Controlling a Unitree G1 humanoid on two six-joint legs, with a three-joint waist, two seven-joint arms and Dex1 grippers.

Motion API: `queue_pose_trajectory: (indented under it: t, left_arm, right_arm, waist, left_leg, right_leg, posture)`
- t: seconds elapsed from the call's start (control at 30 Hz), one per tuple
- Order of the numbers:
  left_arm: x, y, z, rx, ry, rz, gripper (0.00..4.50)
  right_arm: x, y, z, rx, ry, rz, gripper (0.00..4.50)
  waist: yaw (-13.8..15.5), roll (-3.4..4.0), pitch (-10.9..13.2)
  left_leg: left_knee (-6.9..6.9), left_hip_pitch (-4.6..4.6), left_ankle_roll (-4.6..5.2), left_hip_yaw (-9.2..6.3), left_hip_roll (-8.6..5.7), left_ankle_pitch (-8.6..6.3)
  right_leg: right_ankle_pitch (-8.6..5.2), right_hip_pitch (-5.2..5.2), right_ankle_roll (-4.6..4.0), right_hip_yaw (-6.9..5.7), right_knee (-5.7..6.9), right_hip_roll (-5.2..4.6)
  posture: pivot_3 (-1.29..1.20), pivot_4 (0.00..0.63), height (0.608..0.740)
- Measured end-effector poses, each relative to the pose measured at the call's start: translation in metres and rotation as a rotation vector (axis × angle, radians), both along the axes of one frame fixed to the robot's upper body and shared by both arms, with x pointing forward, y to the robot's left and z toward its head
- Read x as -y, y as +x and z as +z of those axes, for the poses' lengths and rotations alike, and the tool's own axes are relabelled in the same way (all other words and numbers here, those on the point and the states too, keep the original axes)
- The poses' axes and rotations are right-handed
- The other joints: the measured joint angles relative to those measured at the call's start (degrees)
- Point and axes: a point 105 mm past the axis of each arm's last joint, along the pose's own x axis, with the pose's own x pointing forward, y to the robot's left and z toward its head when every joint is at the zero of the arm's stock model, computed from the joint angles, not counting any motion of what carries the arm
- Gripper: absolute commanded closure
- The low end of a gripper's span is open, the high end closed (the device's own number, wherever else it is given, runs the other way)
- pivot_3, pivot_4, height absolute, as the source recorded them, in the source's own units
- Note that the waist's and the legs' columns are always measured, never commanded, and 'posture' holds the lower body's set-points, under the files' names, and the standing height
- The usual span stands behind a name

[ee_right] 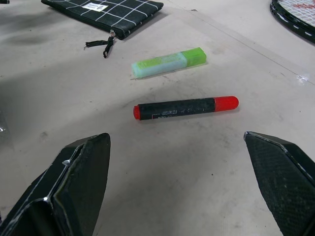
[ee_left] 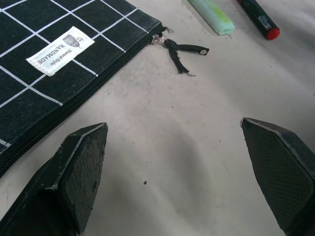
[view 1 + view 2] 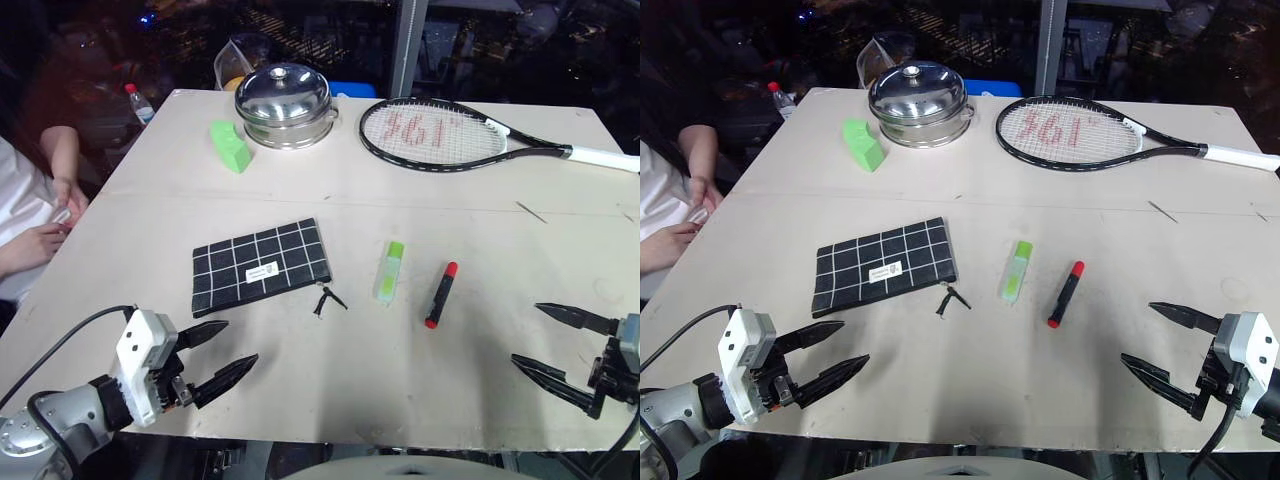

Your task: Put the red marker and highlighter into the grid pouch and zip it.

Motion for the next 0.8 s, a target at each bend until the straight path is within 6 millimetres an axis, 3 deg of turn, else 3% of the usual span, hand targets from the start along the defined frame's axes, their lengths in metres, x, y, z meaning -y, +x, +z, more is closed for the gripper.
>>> queue_pose_trajectory:
  t: [0.1,0.23,0.43,0.53,0.63,0.8]
  left_arm:
    - [-0.005,0.009,0.003,0.041,0.004,0.039,0.11]
    - [-0.043,0.030,0.011,0.193,0.127,0.173,0.11]
    - [-0.116,0.023,-0.001,0.332,0.576,0.148,0.11]
    - [-0.136,0.022,-0.005,0.384,0.746,0.086,0.11]
    - [-0.137,0.032,-0.010,0.458,0.823,0.014,0.11]
    - [-0.111,0.078,-0.009,0.641,0.840,-0.096,0.11]
  right_arm:
    - [-0.001,0.003,0.003,0.017,0.005,0.006,0.09]
    - [-0.024,0.005,0.016,0.065,0.049,0.107,0.09]
    - [-0.060,-0.004,0.028,0.066,0.079,0.299,0.09]
    - [-0.068,-0.007,0.029,0.062,0.088,0.335,0.09]
    - [-0.070,-0.008,0.029,0.061,0.091,0.339,0.09]
    - [-0.074,-0.010,0.024,0.048,0.117,0.330,0.09]
  waist:
    - [0.0,0.03,0.0]
    - [-0.2,0.05,0.0]
    - [0.0,0.02,0.0]
    - [0.2,-0.06,-0.1]
    - [0.4,-0.08,-0.1]
    - [1.7,0.42,-0.3]
  left_leg:
    - [0.00,0.01,0.00,0.00,0.00,0.00]
    - [0.02,0.02,0.00,-0.11,0.00,0.00]
    - [-0.09,-0.05,0.02,-0.10,-0.02,-0.03]
    - [-0.09,-0.10,0.03,-0.10,-0.05,-0.04]
    - [-0.10,-0.13,0.08,-0.07,-0.11,-0.07]
    - [-0.10,-0.13,0.12,0.03,-0.16,-0.07]
  right_leg:
    - [0.00,0.01,0.00,0.00,0.00,0.00]
    - [0.02,0.00,-0.03,-0.01,0.03,0.10]
    - [-0.01,-0.05,-0.08,-0.10,-0.07,-0.01]
    - [-0.01,-0.04,-0.08,-0.20,-0.08,-0.18]
    - [-0.01,-0.02,-0.08,-0.29,-0.12,-0.43]
    - [-0.01,0.06,-0.07,-0.46,-0.10,-0.59]
  posture:
    - [0.00,0.150,0.740]
    - [0.00,0.150,0.740]
    - [0.00,0.150,0.740]
    - [0.00,0.150,0.740]
    - [0.00,0.150,0.740]
    - [0.00,0.150,0.740]
